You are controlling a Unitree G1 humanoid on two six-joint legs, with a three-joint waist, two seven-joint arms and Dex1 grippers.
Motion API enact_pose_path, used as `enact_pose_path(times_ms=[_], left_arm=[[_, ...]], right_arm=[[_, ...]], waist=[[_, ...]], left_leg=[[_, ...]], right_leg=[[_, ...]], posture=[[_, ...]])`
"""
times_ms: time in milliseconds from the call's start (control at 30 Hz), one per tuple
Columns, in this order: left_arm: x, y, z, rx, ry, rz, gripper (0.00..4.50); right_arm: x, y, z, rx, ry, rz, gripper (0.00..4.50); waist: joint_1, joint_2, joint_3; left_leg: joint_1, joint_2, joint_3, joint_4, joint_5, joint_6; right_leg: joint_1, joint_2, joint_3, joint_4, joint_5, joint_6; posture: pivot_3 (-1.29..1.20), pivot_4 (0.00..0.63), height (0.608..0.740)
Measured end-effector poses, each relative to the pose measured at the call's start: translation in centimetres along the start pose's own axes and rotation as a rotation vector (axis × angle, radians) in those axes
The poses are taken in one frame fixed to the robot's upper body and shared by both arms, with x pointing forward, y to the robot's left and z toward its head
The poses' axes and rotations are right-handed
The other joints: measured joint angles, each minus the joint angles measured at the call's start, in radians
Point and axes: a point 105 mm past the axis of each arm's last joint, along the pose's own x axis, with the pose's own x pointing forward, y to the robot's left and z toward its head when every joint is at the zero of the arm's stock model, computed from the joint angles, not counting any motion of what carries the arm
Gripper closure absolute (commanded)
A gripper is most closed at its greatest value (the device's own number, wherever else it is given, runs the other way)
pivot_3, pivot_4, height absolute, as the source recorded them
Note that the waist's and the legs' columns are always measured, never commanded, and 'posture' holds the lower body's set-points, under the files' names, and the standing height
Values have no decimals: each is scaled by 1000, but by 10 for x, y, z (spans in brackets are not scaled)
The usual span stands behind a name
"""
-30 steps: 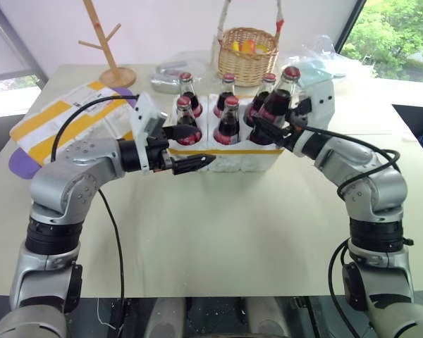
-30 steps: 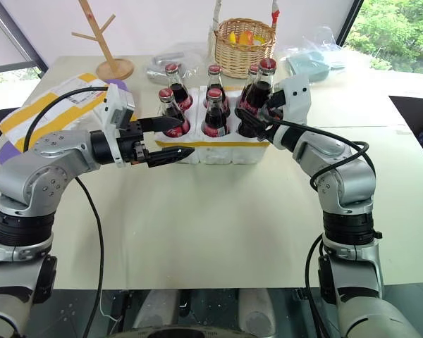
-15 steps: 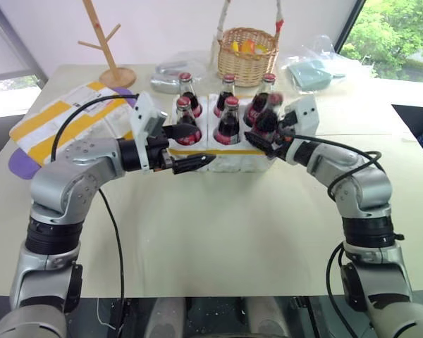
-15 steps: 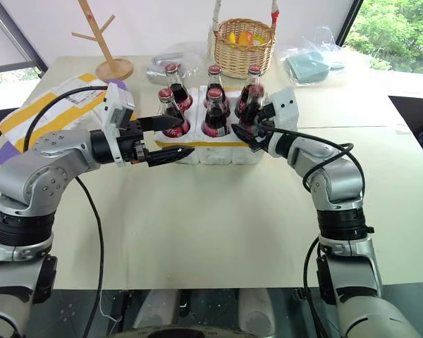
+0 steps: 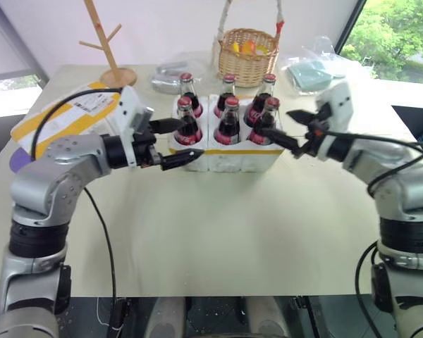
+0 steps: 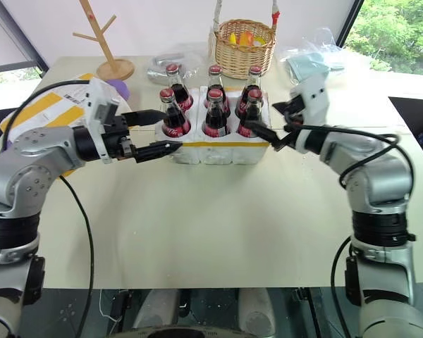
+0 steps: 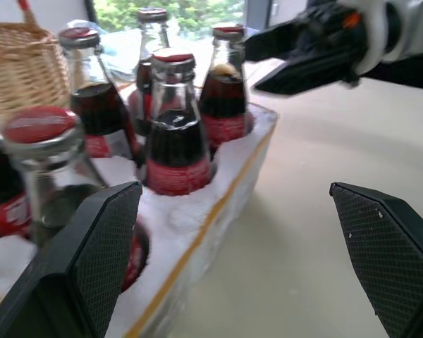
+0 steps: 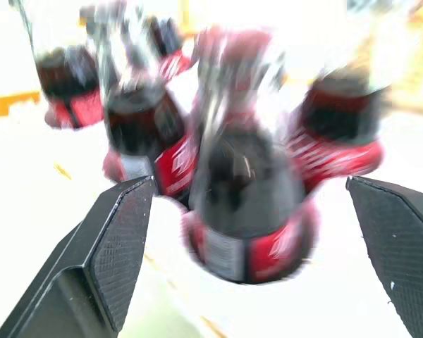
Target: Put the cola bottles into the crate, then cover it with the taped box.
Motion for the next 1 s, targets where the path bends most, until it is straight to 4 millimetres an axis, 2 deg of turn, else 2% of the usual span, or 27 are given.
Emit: enact_pose_path(times_ms=[100,167,267,300,500,600,733,867,1000], left_arm=[[-19,13,-4,29,37,103,0],[-35,21,-8,78,87,190,0],[-77,37,-28,197,281,351,0],[-97,42,-37,240,371,408,0],[-176,40,-84,414,796,453,0],[-204,49,-94,440,882,494,0],[-225,66,-98,516,940,575,0],[-225,85,-100,568,905,669,0],[-229,100,-118,603,935,725,0]], right_arm=[[-20,-6,18,-5,-30,1,56],[-28,-2,25,8,-41,28,56],[-46,5,29,6,-30,74,56],[-51,12,28,-2,-22,107,56],[-55,52,25,-5,-23,306,56],[-56,59,26,5,-28,357,56],[-53,62,24,4,-22,369,56],[-50,60,24,5,-22,356,56],[-50,57,25,1,-23,329,56]], waist=[[1,0,0],[0,0,0],[0,0,0],[0,0,0],[3,0,0],[11,-1,0],[9,-2,-1],[10,-2,-1],[4,-2,-1]], left_leg=[[0,0,0,0,0,0],[0,0,0,0,0,0],[0,0,1,-2,0,0],[0,1,1,-2,0,0],[0,1,3,-1,-1,0],[0,2,3,-1,-1,0],[-1,2,4,-1,-1,0],[-1,2,4,-2,-1,0],[-1,2,5,-1,-1,0]], right_leg=[[0,0,0,0,0,0],[0,0,0,0,0,0],[0,0,0,-1,-1,-1],[-1,0,0,-1,-1,-2],[-1,-1,1,-3,-3,-6],[-1,-2,0,-4,-3,-6],[-1,-2,0,-5,-3,-6],[-2,-2,0,-4,-2,-5],[-2,-2,0,-3,-1,-3]], posture=[[0,150,739],[0,150,739],[0,150,739],[0,150,739],[0,150,739],[0,150,739],[0,150,739],[0,150,739],[0,150,739]])
